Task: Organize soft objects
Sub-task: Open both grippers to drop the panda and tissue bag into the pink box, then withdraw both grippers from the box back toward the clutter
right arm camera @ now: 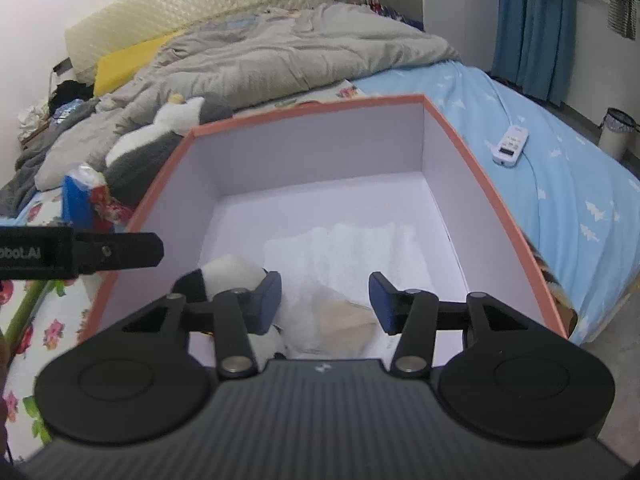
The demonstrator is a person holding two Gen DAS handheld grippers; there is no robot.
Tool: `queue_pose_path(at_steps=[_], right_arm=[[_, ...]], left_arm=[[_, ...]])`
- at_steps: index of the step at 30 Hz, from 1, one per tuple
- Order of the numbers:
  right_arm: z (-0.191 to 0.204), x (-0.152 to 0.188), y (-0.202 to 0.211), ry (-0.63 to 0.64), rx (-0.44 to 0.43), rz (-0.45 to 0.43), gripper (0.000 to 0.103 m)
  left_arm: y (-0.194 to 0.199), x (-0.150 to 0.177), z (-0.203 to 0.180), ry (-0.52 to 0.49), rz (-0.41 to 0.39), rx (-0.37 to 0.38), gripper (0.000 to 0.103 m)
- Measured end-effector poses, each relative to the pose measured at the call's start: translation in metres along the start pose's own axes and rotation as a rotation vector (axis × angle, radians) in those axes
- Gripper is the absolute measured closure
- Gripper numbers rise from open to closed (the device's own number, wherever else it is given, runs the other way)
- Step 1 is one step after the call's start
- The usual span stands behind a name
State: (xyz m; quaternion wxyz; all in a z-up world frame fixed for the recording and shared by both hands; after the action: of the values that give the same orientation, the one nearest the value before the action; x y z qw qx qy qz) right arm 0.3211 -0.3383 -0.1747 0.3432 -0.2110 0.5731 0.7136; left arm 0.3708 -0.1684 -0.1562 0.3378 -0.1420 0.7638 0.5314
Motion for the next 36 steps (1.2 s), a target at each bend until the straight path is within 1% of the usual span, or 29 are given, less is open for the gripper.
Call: queue_pose_path(at_steps=[5, 7, 13, 19, 27, 32, 36], right_arm=[[0.013, -0.007, 0.028, 0.015, -0.03, -0.052, 0.052], [0.022, -0.009, 0.042, 0.02, -0.06, -0.078, 0.052], [0.048, -0.012, 0.085, 0.055, -0.124, -0.146, 0.052], [0.072, -0.009, 0.121, 0.087, -0.176, -0.194, 0.052], [0.103, 0.004, 0.15, 0.14, -0.253, -0.207, 0.052], [0.12, 0.014, 0.16, 0.178, -0.29, -0.198, 0.052], [0.131, 0.027, 0.164, 0.201, -0.314, -0.176, 0.052]], left_arm=[[0.032, -0.002, -0.003, -0.005, -0.056, -0.01, 0.026], [0.047, -0.003, -0.004, -0.009, -0.083, -0.019, 0.026], [0.104, -0.005, -0.006, -0.017, -0.171, -0.048, 0.026], [0.163, 0.006, -0.004, -0.013, -0.248, -0.087, 0.026], [0.23, 0.034, 0.01, 0.028, -0.319, -0.155, 0.026], [0.262, 0.055, 0.019, 0.06, -0.344, -0.193, 0.026], [0.277, 0.07, 0.024, 0.08, -0.348, -0.219, 0.026]])
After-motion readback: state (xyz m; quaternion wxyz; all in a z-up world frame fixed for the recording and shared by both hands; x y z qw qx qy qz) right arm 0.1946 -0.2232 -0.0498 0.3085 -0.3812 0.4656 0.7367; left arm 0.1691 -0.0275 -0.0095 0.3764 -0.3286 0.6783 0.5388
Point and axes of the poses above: each gripper's, at about its wrist camera, not at the fingertips, and y roughly against the way its jaws point, z to its left, x to its underside, the point moved 6 cm from there along -y, roughly the way its jaws point, and after that the axes turned 9 degrees about -y, right-handed, at the moved point
